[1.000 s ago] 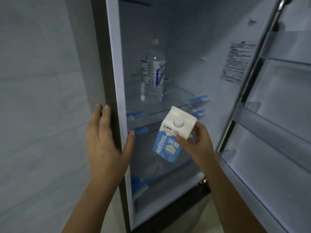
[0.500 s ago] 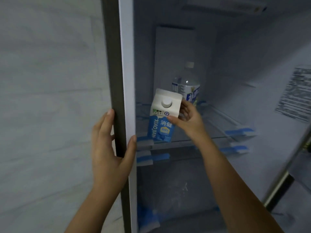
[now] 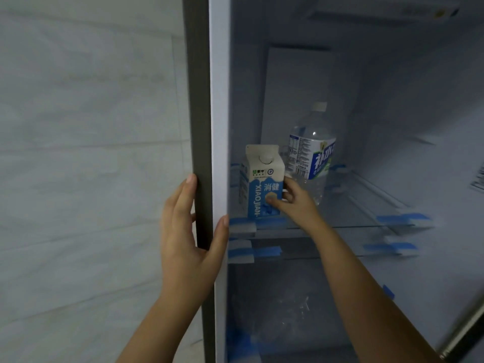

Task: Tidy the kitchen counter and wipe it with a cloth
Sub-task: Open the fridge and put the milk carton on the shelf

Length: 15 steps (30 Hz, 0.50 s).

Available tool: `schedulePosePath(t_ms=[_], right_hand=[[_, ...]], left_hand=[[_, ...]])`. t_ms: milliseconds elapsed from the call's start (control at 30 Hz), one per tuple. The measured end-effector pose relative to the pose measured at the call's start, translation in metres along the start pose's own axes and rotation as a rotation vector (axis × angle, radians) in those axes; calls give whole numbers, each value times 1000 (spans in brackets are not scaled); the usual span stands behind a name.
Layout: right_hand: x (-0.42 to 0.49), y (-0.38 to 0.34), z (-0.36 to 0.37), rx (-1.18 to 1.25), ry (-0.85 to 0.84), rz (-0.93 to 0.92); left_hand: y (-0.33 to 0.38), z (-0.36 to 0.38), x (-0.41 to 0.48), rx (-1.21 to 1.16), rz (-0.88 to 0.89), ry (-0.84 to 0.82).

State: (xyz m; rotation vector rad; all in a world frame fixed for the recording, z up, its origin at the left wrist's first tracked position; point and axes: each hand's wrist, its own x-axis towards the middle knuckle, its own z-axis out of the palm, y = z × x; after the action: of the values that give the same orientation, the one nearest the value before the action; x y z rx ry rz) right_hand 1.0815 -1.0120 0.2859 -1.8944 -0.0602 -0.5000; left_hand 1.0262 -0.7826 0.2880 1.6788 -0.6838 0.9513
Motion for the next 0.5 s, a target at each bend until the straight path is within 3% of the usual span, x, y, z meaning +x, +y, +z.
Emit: schedulePosePath(t_ms=[500], right_hand=[[13, -9, 29, -343, 173, 23]], left_hand=[[1, -6, 3, 11, 0, -51]])
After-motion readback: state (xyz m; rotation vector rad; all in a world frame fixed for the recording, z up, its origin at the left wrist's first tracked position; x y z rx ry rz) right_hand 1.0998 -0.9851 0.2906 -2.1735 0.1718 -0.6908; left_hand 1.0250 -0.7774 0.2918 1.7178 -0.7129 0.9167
